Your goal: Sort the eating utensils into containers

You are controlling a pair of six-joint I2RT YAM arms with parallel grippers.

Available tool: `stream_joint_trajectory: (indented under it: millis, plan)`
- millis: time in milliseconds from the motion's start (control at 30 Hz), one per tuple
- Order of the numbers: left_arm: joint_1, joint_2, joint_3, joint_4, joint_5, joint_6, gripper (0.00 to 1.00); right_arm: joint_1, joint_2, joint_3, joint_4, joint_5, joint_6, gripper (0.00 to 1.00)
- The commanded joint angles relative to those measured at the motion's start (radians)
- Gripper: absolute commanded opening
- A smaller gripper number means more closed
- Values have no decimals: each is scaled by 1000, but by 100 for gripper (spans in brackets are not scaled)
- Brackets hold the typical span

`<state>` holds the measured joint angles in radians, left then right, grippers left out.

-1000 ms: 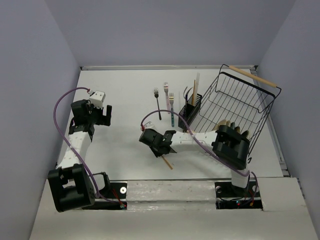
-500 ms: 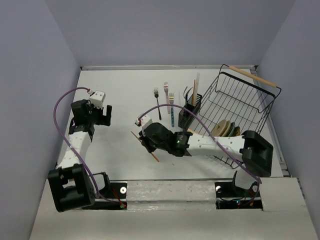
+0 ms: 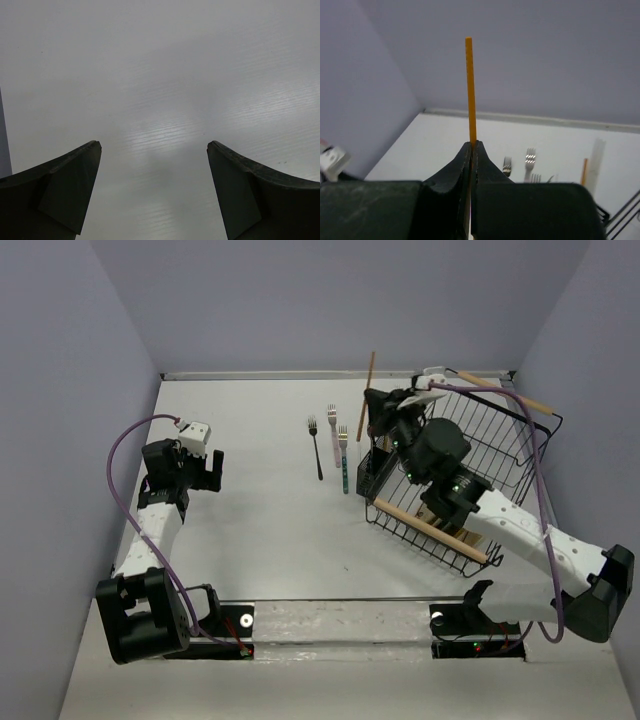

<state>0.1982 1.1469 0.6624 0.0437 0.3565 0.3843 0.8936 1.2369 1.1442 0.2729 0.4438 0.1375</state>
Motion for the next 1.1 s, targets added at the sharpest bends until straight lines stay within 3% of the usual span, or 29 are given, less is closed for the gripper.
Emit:
stream_joint_trajectory:
  millis: [0, 133, 267, 1067]
  plan:
    - [6, 4, -11, 48, -8, 11, 99, -125, -43, -56, 146, 139, -32, 0]
    - [6, 14, -6, 48, -11, 11, 99, -264, -37, -98, 164, 121, 59, 0]
    - [6, 16, -7, 48, -14, 11, 99, -303, -4, -165, 244, 131, 97, 0]
    - [4, 36, -1, 51, -8, 7, 99, -386, 223, -258, 350, 61, 77, 0]
